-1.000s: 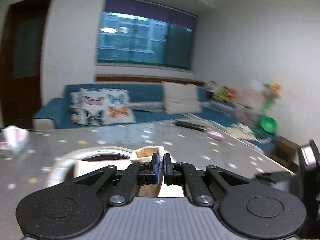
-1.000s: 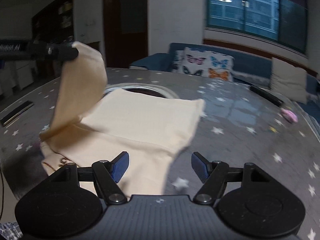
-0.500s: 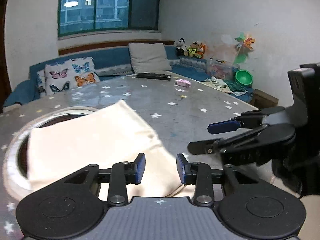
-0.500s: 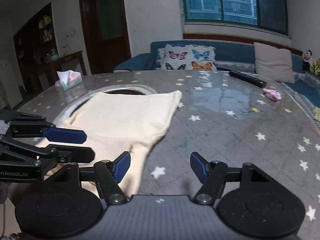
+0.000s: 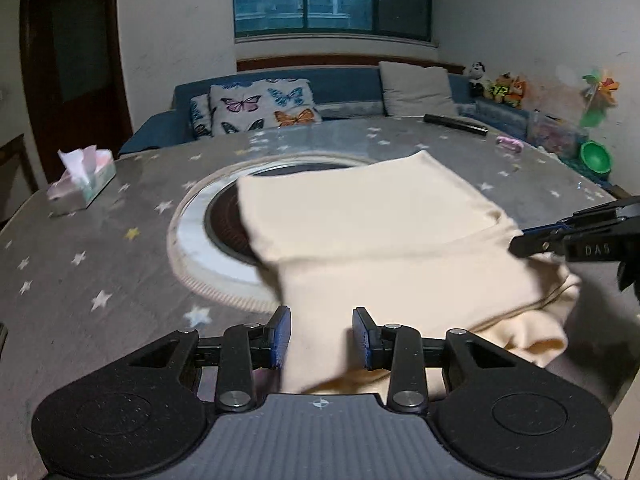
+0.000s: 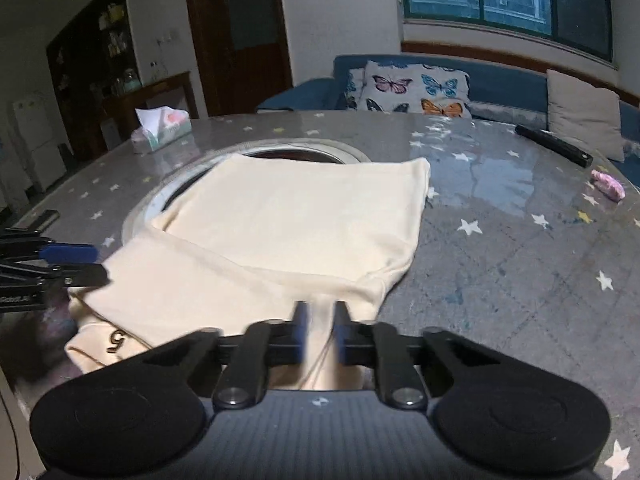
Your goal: Fold clothes
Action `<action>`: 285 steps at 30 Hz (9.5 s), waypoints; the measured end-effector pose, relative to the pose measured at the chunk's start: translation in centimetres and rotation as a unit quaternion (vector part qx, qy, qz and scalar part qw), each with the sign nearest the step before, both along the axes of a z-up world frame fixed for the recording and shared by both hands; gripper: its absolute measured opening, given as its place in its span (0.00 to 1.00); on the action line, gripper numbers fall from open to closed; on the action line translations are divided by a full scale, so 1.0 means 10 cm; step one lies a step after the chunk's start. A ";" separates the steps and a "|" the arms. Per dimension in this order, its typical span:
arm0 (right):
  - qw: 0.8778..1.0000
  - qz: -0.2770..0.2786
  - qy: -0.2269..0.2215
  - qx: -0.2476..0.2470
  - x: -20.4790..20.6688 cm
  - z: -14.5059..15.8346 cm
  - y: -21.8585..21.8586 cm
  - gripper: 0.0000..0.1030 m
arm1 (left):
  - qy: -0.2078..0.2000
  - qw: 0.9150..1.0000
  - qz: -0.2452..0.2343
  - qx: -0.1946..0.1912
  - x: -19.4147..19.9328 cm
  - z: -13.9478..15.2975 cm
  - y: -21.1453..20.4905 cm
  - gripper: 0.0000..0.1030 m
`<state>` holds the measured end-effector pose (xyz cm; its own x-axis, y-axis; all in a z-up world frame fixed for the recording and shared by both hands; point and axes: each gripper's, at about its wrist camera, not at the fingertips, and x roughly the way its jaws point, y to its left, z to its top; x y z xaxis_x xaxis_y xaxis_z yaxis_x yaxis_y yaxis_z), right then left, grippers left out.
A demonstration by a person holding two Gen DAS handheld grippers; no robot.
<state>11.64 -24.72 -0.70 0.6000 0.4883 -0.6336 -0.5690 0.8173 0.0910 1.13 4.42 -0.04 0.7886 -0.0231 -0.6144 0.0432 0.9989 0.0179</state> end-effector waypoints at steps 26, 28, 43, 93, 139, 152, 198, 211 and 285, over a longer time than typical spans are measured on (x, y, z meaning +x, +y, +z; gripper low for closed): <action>0.998 0.054 -0.022 -0.023 0.01 0.07 0.17 0.13 | -0.007 0.997 -0.063 0.036 0.53 -0.02 -0.22 0.34; 0.997 0.066 -0.018 -0.033 -0.06 0.04 0.16 0.16 | 0.002 0.997 -0.068 0.045 0.53 -0.09 -0.25 0.34; 0.991 0.111 -0.049 -0.049 -0.47 0.19 0.05 0.23 | -0.029 0.980 -0.155 0.119 -0.19 -0.06 -0.43 0.36; 0.981 0.176 -0.047 -0.065 -0.20 0.30 0.14 0.10 | -0.045 0.970 -0.206 0.118 -0.18 -0.20 -0.41 0.39; 0.989 0.139 -0.037 -0.011 -0.27 0.65 0.06 0.05 | -0.052 0.982 -0.159 0.086 -0.03 0.24 -0.03 0.08; 0.998 0.066 0.022 0.000 0.58 0.11 0.20 0.40 | -0.008 0.994 -0.077 0.081 0.58 -0.12 0.32 0.15; 0.996 0.082 -0.008 -0.039 0.26 0.03 0.52 0.22 | 0.026 0.991 -0.122 0.042 0.99 -0.16 -0.35 0.15; 0.999 0.044 0.008 -0.020 0.00 0.00 0.07 0.22 | 0.009 0.991 -0.118 0.064 0.87 -0.11 -0.44 0.15; 0.999 0.047 -0.016 -0.008 0.12 0.09 0.36 0.26 | 0.003 0.999 0.018 -0.046 0.40 -0.06 0.45 0.35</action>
